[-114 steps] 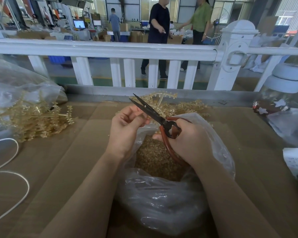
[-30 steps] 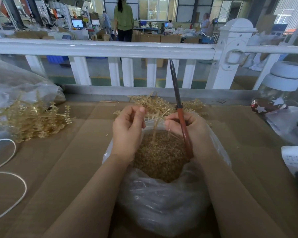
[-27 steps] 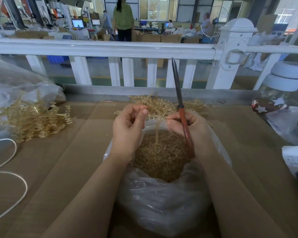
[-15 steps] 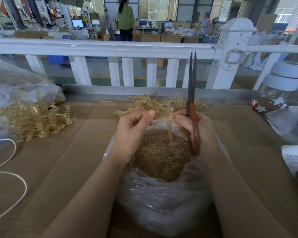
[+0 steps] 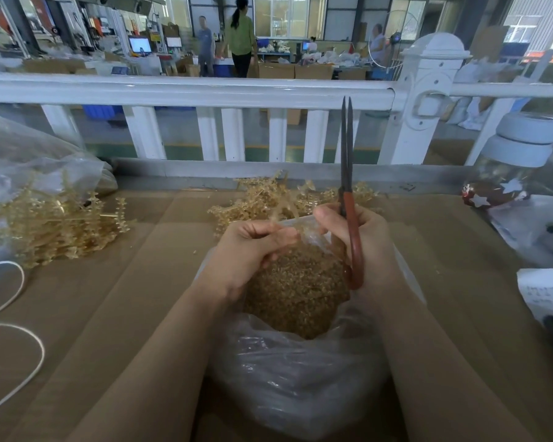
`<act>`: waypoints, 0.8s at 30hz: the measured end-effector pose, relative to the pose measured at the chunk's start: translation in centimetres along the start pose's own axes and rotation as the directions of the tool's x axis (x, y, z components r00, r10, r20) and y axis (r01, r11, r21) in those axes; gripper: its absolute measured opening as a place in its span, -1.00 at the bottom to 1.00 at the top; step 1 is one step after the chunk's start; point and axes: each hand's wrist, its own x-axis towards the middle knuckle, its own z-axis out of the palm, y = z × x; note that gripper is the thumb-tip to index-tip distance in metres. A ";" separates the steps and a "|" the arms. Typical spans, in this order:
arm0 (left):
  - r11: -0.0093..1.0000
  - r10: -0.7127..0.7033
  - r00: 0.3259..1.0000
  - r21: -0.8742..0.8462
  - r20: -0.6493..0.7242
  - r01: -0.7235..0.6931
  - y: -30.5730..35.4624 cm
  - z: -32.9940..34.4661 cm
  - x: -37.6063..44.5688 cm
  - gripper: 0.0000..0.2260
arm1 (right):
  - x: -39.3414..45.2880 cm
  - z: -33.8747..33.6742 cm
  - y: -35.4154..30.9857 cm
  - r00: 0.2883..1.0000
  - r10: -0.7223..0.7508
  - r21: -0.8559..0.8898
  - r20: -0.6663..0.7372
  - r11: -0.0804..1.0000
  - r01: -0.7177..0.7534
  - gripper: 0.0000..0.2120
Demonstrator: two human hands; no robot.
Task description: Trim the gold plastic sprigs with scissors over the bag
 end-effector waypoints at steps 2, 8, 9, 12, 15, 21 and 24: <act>0.977 -0.117 0.992 -0.185 -0.049 0.106 0.1 -0.3 0.3 -0.89 | -0.1 0.0 0.0 0.999 -0.044 0.035 -0.016 0.998 0.045 -0.79; 0.781 -0.346 0.927 -0.592 -0.144 0.199 0.6 -0.8 0.9 -0.83 | 0.1 0.0 0.3 0.996 -0.083 -0.034 -0.017 0.996 0.082 -0.81; 0.773 -0.357 0.921 -0.603 -0.157 0.197 0.6 -0.8 1.0 -0.83 | 0.2 0.1 0.4 0.996 -0.084 -0.089 -0.018 0.993 0.082 -0.80; 0.786 -0.384 0.898 -0.586 -0.216 0.195 0.4 -0.6 1.0 -0.84 | 0.3 0.4 0.8 0.993 -0.115 -0.224 0.003 0.968 0.112 -0.73; 0.816 -0.388 0.880 -0.547 -0.276 0.188 0.2 -0.5 1.0 -0.84 | 0.2 0.2 0.7 0.983 -0.136 -0.483 0.124 0.857 0.180 -0.80; 0.887 -0.391 0.836 -0.399 -0.385 0.231 -0.2 -0.5 1.2 -0.77 | 0.2 0.9 1.6 0.951 -0.108 -0.539 0.290 0.803 0.255 -0.80; 0.923 -0.351 0.845 -0.301 -0.402 0.240 -0.3 -0.4 1.1 -0.70 | 0.4 0.8 2.3 0.947 -0.116 -0.566 0.300 0.777 0.274 -0.80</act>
